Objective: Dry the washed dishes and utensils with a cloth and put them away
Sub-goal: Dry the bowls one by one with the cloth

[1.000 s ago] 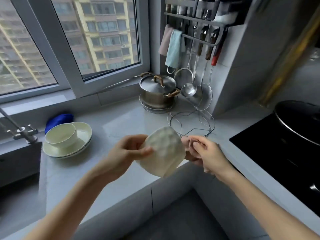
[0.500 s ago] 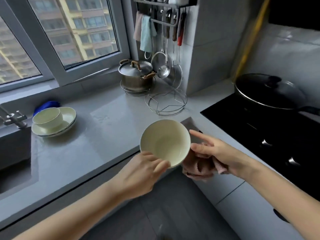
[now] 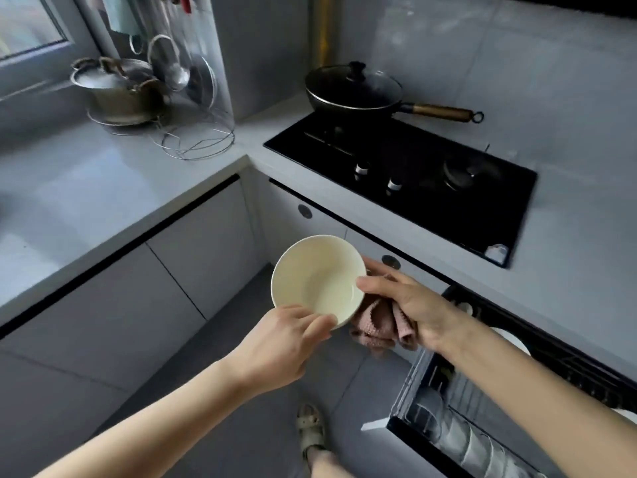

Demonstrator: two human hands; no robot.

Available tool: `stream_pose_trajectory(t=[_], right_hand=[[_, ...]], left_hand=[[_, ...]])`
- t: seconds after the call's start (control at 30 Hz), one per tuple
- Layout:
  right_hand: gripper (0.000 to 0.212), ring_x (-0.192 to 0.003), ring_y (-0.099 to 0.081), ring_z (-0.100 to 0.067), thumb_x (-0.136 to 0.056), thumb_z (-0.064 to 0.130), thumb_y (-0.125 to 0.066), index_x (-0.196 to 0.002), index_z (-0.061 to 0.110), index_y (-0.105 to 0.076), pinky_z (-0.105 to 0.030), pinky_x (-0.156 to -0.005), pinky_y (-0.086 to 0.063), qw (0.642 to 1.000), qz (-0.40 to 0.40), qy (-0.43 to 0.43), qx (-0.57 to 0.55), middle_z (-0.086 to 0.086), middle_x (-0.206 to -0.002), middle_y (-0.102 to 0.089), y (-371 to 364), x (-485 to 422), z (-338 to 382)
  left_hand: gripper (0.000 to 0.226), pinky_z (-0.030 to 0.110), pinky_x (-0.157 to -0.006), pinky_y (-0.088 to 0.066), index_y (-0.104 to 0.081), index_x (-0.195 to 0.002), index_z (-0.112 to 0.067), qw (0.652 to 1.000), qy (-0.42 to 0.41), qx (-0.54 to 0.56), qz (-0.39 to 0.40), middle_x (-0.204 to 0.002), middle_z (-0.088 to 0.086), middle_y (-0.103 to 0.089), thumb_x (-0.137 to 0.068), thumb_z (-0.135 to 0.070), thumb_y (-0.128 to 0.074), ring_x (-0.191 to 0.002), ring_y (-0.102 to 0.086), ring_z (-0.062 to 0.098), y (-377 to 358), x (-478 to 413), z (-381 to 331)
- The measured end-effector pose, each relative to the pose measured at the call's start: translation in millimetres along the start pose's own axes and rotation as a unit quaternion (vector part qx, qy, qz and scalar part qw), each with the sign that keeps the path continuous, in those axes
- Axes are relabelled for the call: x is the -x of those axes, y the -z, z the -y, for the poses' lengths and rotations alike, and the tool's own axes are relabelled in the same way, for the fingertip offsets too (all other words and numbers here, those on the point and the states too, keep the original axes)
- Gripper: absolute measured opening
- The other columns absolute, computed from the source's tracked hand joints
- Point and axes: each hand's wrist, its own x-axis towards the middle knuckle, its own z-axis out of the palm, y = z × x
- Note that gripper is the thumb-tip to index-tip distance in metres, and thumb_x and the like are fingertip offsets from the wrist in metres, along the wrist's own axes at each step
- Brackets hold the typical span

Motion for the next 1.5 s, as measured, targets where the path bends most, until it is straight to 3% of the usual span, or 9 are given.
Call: stream_pose_trajectory(t=[0.2, 0.33, 0.47, 0.57, 0.8, 0.9, 1.13, 1.27, 1.5], right_hand=[[0.064, -0.093, -0.07, -0.029, -0.053, 0.026, -0.079, -0.116, 0.026, -0.066, -0.048, -0.085, -0.055, 0.984, -0.179, 0.025, -0.001, -0.01, -0.106, -0.07, 82, 88, -32], [0.052, -0.094, -0.068, -0.017, -0.072, 0.016, -0.078, -0.119, 0.031, -0.063, -0.032, -0.078, -0.055, 0.957, -0.28, 0.029, 0.076, -0.005, -0.109, -0.068, 170, 159, -61], [0.063, -0.096, -0.066, -0.01, -0.061, 0.039, -0.081, -0.118, 0.05, -0.056, -0.031, -0.082, -0.054, 0.895, -0.388, -0.006, 0.221, 0.009, -0.108, -0.068, 274, 226, -104], [0.065, -0.082, -0.066, -0.011, -0.067, 0.045, -0.075, -0.127, 0.047, -0.051, -0.022, -0.055, -0.048, 0.827, -0.43, -0.132, 0.336, 0.015, -0.107, -0.067, 343, 258, -145], [0.065, -0.059, -0.054, -0.003, -0.076, 0.029, -0.074, -0.134, 0.033, -0.047, -0.009, -0.036, -0.037, 0.818, -0.42, -0.25, 0.304, 0.002, -0.114, -0.066, 430, 271, -268], [0.043, -0.055, -0.067, -0.017, -0.063, 0.033, -0.075, -0.102, 0.04, -0.058, -0.029, -0.043, -0.055, 0.813, -0.427, -0.302, 0.256, 0.001, -0.091, -0.07, 452, 265, -333], [0.034, -0.065, -0.066, -0.026, -0.066, 0.021, -0.071, -0.095, 0.01, -0.058, -0.037, -0.06, -0.055, 0.808, -0.447, -0.324, 0.208, 0.004, -0.067, -0.064, 452, 237, -406], [0.028, -0.068, -0.062, -0.02, -0.071, 0.031, -0.073, -0.092, 0.019, -0.06, -0.02, -0.053, -0.04, 0.785, -0.473, -0.324, 0.234, 0.009, -0.076, -0.067, 441, 220, -416], [0.045, -0.08, -0.064, -0.024, -0.073, 0.048, -0.07, -0.11, 0.024, -0.059, -0.024, -0.06, -0.046, 0.796, -0.402, -0.342, 0.295, 0.001, -0.098, -0.071, 439, 220, -414]], left_hand=[[0.021, 0.026, -0.066, -0.038, -0.06, -0.099, -0.013, 0.992, -0.117, 0.03, 0.04, -0.068, -0.003, -0.059, -0.079, -0.01, -0.067, -0.06, -0.051, 0.024, -40, -67, -76], [0.031, 0.034, -0.078, -0.05, -0.055, -0.112, -0.019, 0.987, -0.139, 0.055, 0.054, -0.078, -0.003, -0.067, -0.082, -0.024, -0.052, -0.072, -0.061, 0.022, -89, -115, -134], [0.031, 0.03, -0.074, -0.051, -0.059, -0.108, -0.019, 0.989, -0.103, 0.075, 0.081, -0.072, -0.006, -0.067, -0.078, -0.02, -0.065, -0.066, -0.063, 0.02, -152, -161, -189], [0.013, 0.027, -0.069, -0.048, -0.064, -0.091, -0.018, 0.986, -0.065, 0.105, 0.109, -0.069, -0.005, -0.067, -0.077, -0.018, -0.065, -0.062, -0.062, 0.021, -197, -189, -233], [0.03, 0.039, -0.083, -0.052, -0.056, -0.058, -0.019, 0.982, 0.028, 0.131, 0.13, -0.055, -0.009, -0.055, -0.085, -0.01, -0.049, -0.048, -0.041, 0.007, -269, -197, -290], [0.018, 0.042, -0.097, -0.044, -0.07, -0.07, -0.016, 0.977, 0.062, 0.117, 0.169, -0.07, -0.007, -0.069, -0.085, -0.012, -0.06, -0.06, -0.061, 0.009, -288, -186, -291], [0.018, 0.029, -0.077, -0.05, -0.066, -0.06, -0.016, 0.968, 0.115, 0.098, 0.202, -0.061, -0.006, -0.066, -0.076, -0.011, -0.06, -0.055, -0.061, 0.014, -309, -166, -290], [0.017, 0.026, -0.081, -0.045, -0.067, -0.063, -0.012, 0.96, 0.16, 0.084, 0.215, -0.062, -0.003, -0.067, -0.078, -0.004, -0.066, -0.058, -0.061, 0.016, -319, -150, -287], [0.019, 0.026, -0.086, -0.04, -0.065, -0.063, -0.01, 0.949, 0.195, 0.071, 0.237, -0.063, 0.001, -0.066, -0.08, -0.002, -0.06, -0.058, -0.06, 0.019, -314, -140, -292]])
